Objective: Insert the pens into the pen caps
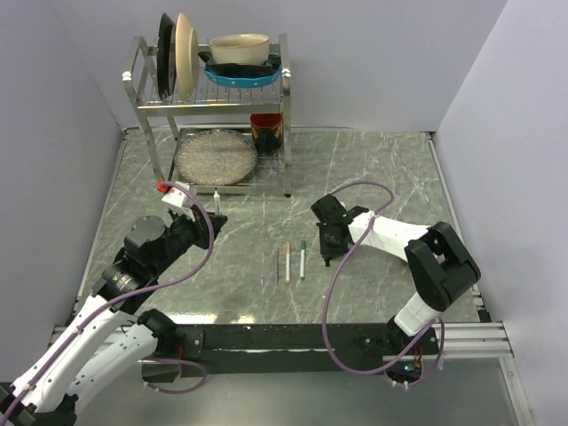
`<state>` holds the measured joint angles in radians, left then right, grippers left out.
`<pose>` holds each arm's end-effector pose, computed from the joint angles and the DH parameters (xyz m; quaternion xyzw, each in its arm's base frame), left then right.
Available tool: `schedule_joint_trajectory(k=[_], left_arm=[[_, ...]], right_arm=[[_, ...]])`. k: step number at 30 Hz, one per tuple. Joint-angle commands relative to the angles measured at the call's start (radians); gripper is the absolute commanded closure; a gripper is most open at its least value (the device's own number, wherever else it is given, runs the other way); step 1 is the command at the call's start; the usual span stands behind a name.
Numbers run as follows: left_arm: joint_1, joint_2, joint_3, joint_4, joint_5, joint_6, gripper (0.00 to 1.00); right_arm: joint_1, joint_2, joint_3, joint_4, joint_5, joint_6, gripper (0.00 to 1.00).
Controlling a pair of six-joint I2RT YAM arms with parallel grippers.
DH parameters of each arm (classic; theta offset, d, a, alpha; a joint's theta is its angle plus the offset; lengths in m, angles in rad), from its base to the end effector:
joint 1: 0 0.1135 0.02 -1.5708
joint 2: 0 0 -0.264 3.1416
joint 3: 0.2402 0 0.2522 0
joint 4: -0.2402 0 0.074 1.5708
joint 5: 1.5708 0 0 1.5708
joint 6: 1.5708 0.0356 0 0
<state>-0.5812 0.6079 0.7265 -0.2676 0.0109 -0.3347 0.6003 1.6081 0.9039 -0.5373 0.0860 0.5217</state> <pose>0.1233 -0.0815 0.3366 0.0967 0.7516 -0.2922 0.5834 0.2417 0.1617 0.1609 -0.0317 0.9851 0.0512 0.1612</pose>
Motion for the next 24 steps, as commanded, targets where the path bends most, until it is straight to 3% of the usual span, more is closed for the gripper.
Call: schedule_joint_trajectory(k=[1, 11, 19, 24], left_arm=[[0.0, -0.008, 0.001, 0.025, -0.04, 0.01, 0.99], [0.0, -0.005, -0.001, 0.028, -0.028, 0.011, 0.99], [0.0, 0.001, 0.007, 0.019, -0.002, -0.007, 0.99], [0.0, 0.027, 0.022, 0.027, 0.211, -0.169, 0.99]], right_arm=[[0.013, 0.006, -0.017, 0.017, 0.049, 0.052, 0.75], [0.018, 0.05, -0.002, -0.004, 0.049, 0.023, 0.64], [0.042, 0.107, 0.024, -0.05, 0.106, 0.014, 0.8], [0.044, 0.07, 0.02, -0.038, 0.095, 0.001, 0.99]])
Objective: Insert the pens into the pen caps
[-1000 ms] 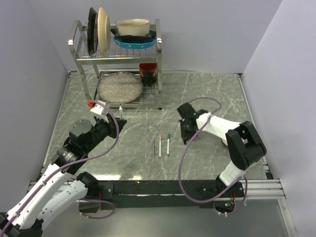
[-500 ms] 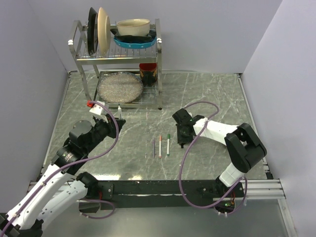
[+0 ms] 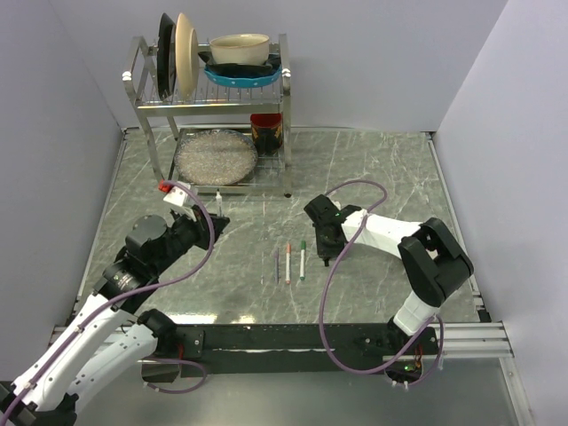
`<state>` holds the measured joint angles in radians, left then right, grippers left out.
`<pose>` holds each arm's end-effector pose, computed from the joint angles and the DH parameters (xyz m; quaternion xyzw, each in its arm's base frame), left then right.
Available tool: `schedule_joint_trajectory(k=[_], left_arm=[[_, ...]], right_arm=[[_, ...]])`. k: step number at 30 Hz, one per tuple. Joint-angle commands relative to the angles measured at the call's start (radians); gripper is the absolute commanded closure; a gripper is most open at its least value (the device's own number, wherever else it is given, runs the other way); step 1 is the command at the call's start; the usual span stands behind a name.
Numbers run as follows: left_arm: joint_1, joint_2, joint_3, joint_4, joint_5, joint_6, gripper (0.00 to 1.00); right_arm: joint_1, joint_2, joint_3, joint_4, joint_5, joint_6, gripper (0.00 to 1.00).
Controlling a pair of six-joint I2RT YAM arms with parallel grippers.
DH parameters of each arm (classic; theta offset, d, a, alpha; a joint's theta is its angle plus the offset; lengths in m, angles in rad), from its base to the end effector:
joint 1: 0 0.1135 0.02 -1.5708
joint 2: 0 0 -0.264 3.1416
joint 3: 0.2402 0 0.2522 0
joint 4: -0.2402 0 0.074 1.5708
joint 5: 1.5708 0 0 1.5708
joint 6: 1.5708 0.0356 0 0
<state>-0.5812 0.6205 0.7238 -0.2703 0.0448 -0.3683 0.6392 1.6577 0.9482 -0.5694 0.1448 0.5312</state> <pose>0.1251 -0.0841 0.3337 0.0955 0.7576 -0.3103 0.5663 0.2433 0.1744 0.1578 -0.0427 0.9859 0.0205 0.1604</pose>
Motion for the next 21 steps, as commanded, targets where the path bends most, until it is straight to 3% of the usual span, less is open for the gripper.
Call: schedule_joint_trajectory(k=[1, 6, 13, 21], left_arm=[[0.0, 0.015, -0.004, 0.052, 0.216, -0.173, 0.99], [-0.012, 0.012, -0.138, 0.256, 0.414, -0.395, 0.99], [-0.029, 0.099, -0.25, 0.376, 0.533, -0.455, 0.99], [-0.124, 0.191, -0.374, 0.686, 0.553, -0.616, 0.99]], right_arm=[[0.005, 0.01, -0.022, -0.004, 0.03, -0.008, 1.0], [0.005, -0.075, -0.008, 0.016, 0.001, -0.005, 1.0], [0.005, -0.217, 0.018, 0.014, -0.03, 0.016, 1.0], [0.027, -0.421, 0.02, 0.163, -0.142, 0.114, 1.0]])
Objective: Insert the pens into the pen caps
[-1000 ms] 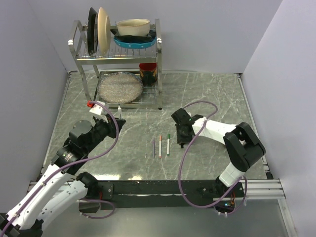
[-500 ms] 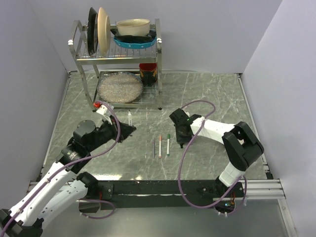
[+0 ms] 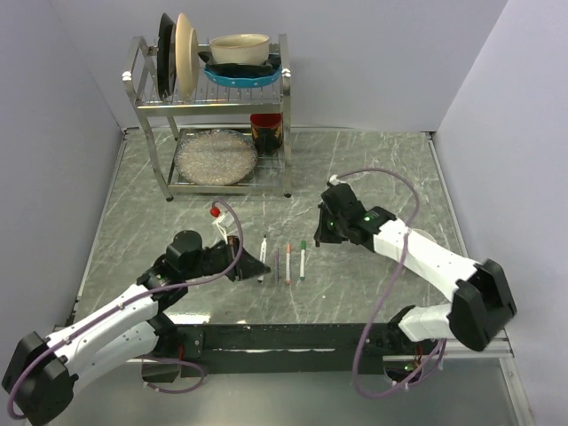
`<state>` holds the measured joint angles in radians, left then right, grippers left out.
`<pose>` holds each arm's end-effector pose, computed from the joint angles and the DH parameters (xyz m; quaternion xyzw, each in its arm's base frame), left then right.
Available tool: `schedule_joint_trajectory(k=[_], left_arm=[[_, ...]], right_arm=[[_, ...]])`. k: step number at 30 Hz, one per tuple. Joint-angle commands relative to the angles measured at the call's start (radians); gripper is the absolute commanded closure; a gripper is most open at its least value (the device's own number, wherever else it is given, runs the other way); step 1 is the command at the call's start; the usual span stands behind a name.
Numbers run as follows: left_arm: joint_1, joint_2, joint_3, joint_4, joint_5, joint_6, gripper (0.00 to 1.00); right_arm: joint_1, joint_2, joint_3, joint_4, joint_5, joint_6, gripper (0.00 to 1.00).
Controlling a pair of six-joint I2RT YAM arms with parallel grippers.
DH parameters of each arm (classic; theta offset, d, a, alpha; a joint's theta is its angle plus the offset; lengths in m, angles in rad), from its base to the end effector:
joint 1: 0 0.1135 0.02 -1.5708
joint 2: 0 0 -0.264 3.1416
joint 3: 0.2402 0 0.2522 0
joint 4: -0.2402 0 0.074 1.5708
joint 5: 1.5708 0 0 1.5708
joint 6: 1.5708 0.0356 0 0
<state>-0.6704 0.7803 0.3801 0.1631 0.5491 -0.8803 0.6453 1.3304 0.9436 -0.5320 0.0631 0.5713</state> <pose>0.1317 -0.1281 0.2345 0.0875 0.7697 -0.5689 0.2761 0.2195 0.1625 0.2460 -0.0249 0.9466 0.1584 0.2798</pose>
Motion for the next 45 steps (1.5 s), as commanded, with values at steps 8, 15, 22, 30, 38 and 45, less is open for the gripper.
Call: schedule_joint_trajectory(k=[8, 15, 22, 30, 38, 45], left_arm=[[-0.07, 0.155, -0.021, 0.371, 0.052, -0.125, 0.99], [-0.081, 0.2, 0.008, 0.372, 0.04, -0.112, 0.99], [-0.084, 0.22, 0.019, 0.383, 0.04, -0.112, 0.99], [-0.086, 0.205, 0.026, 0.366, 0.037, -0.109, 0.99], [-0.086, 0.189, 0.023, 0.363, 0.035, -0.111, 0.99], [-0.086, 0.172, 0.023, 0.349, 0.028, -0.105, 0.99]], right_arm=[[0.065, -0.192, 0.017, 0.294, -0.157, 0.182, 1.0], [0.103, -0.223, 0.0, 0.36, -0.149, 0.242, 1.0], [0.137, -0.22, -0.014, 0.401, -0.152, 0.262, 1.0], [0.159, -0.218, -0.028, 0.417, -0.148, 0.26, 1.0], [0.172, -0.217, -0.028, 0.412, -0.135, 0.251, 1.0], [0.188, -0.22, -0.028, 0.408, -0.129, 0.237, 1.0]])
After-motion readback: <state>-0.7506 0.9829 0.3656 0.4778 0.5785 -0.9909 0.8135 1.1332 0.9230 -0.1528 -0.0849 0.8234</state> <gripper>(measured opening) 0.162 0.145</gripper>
